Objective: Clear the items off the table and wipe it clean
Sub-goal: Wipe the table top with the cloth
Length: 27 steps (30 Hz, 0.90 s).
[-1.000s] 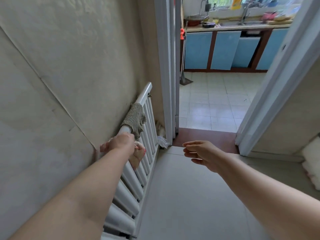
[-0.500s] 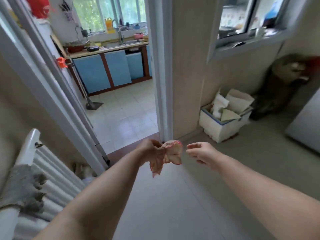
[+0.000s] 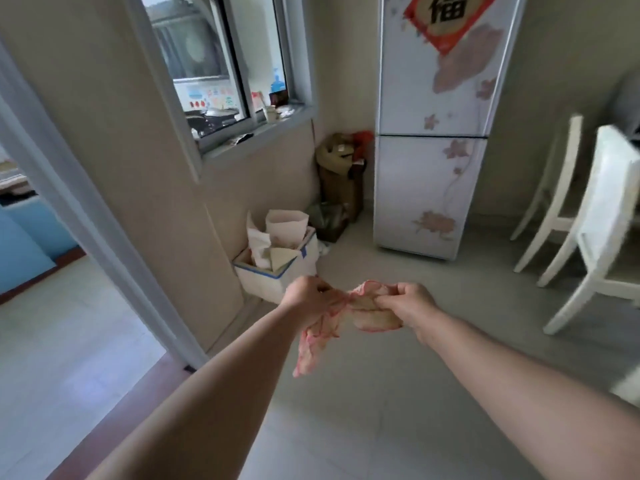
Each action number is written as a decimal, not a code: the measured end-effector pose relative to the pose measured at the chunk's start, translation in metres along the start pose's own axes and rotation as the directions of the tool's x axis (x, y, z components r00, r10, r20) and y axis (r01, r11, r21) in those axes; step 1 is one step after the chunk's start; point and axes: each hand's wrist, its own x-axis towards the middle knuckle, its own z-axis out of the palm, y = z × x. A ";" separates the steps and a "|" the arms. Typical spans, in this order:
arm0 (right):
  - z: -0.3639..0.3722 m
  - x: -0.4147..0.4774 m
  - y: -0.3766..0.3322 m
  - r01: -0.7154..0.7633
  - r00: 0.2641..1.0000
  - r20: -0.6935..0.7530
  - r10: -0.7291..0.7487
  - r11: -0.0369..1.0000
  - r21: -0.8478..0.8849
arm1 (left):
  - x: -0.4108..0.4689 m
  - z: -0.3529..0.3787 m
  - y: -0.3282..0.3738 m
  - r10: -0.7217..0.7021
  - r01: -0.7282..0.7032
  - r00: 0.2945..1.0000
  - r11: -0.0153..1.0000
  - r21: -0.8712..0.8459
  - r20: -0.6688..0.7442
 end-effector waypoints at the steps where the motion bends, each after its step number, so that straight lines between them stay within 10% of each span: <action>1: -0.019 0.004 0.004 -0.006 0.999 -0.035 0.006 1.000 0.007 | 0.005 0.011 0.016 0.014 -0.014 1.000 1.000 0.011 0.004; 13: -0.257 0.032 0.058 -0.125 0.907 -0.407 0.105 0.992 -0.022 | 0.066 0.159 0.211 0.204 -0.204 0.978 0.979 -0.012 0.050; 27: -0.441 0.075 0.093 -0.124 0.704 -0.683 0.195 0.981 0.151 | 0.163 0.310 0.402 0.494 -0.493 0.795 0.864 -0.100 0.351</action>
